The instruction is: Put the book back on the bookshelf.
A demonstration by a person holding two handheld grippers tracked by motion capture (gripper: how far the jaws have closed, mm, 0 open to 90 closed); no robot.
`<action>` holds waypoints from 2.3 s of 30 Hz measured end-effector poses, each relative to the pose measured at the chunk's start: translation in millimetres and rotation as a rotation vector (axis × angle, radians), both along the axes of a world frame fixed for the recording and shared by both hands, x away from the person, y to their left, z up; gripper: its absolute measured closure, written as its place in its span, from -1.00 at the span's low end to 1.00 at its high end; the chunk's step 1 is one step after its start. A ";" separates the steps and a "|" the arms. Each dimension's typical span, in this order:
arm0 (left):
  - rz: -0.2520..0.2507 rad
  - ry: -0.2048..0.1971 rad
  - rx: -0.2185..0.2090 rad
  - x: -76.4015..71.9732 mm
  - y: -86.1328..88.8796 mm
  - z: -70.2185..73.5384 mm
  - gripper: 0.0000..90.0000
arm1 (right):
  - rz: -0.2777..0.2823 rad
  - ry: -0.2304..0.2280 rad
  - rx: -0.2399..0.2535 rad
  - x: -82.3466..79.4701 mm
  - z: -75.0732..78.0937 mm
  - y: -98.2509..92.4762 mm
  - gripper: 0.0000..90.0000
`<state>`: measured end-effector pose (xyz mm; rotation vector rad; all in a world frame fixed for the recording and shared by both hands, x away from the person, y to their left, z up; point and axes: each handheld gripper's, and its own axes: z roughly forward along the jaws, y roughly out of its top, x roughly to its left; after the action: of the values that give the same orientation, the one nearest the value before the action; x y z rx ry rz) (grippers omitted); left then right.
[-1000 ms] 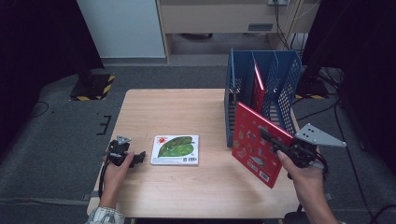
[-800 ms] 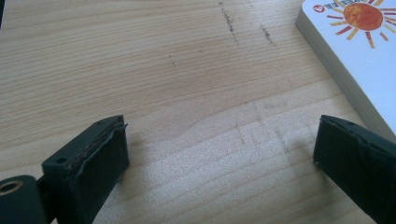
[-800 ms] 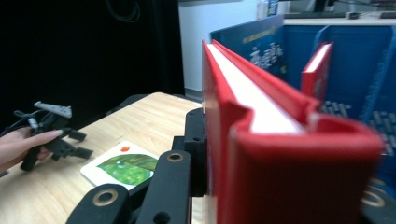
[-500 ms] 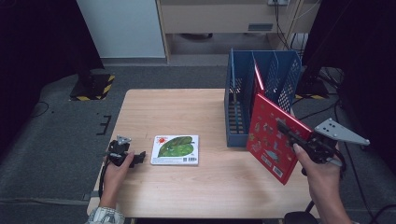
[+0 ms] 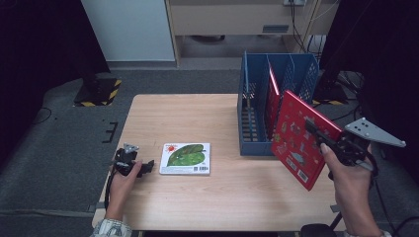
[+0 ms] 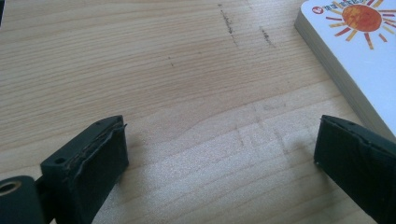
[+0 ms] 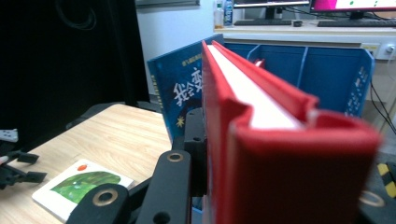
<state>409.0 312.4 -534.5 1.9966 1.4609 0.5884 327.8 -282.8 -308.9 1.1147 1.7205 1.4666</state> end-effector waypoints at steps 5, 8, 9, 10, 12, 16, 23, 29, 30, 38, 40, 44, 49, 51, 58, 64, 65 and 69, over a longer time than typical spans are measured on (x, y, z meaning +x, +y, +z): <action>0.001 -0.002 0.000 0.0 -0.2 -0.2 -0.96 | -0.029 0.004 -0.001 3.2 6.4 -2.7 0.76; 0.001 -0.003 0.000 0.1 -0.2 -0.5 -0.96 | -0.038 0.001 0.005 6.3 11.5 -3.9 0.76; 0.001 -0.004 0.000 0.1 -0.3 -0.5 -0.96 | -0.043 -0.001 0.008 7.8 13.1 -4.0 0.76; 0.001 -0.004 -0.001 0.0 -0.3 -0.5 -0.96 | -0.046 -0.004 0.010 9.3 14.7 -4.2 0.77; 0.001 -0.004 -0.001 0.0 -0.2 -0.5 -0.96 | -0.054 -0.011 0.006 12.3 18.0 -4.0 0.76; 0.000 -0.005 -0.001 0.1 -0.2 -0.6 -0.96 | -0.069 -0.016 0.008 18.3 23.4 -4.8 0.76; 0.002 -0.007 -0.002 0.2 -0.4 -0.8 -0.97 | -0.118 -0.024 -0.014 38.0 25.0 -8.2 0.76; 0.002 -0.008 -0.002 0.2 -0.5 -1.0 -0.97 | -0.143 -0.008 -0.032 62.8 22.9 -6.1 0.76; 0.002 -0.008 -0.002 0.2 -0.5 -1.0 -0.97 | -0.147 -0.006 -0.034 67.1 22.2 -5.3 0.76; 0.000 -0.009 -0.003 0.2 -0.5 -1.1 -0.97 | -0.164 0.011 -0.036 89.7 16.4 -0.3 0.76; 0.000 -0.010 -0.003 0.3 -0.5 -1.1 -0.97 | -0.166 0.013 -0.031 92.7 16.3 0.7 0.76; -0.001 -0.010 -0.003 0.2 -0.4 -1.2 -0.97 | -0.177 0.007 -0.023 99.6 18.0 1.7 0.76; -0.001 -0.013 -0.004 0.1 -0.6 -1.5 -0.97 | -0.182 0.009 -0.025 105.3 19.6 3.5 0.77; -0.002 -0.016 -0.005 -0.4 -0.6 -1.8 -0.97 | -0.188 0.000 -0.027 105.8 19.2 4.5 0.77; -0.001 -0.018 -0.005 -0.8 -0.9 -2.0 -0.98 | -0.196 0.007 -0.032 109.6 18.2 4.6 0.76; 0.000 -0.019 -0.007 -1.0 -1.3 -2.1 -0.98 | -0.202 0.015 -0.027 115.1 16.9 5.3 0.77; 0.000 -0.019 -0.007 -1.0 -1.3 -2.0 -0.98 | -0.203 0.014 -0.026 116.5 16.9 5.8 0.76; -0.002 -0.018 -0.005 -0.9 -1.1 -2.0 -0.98 | -0.207 0.017 -0.032 122.7 17.7 9.8 0.76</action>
<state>408.1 311.2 -536.5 1.9837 1.4486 0.5993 450.5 -272.9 -291.2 1.2506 1.5822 1.3017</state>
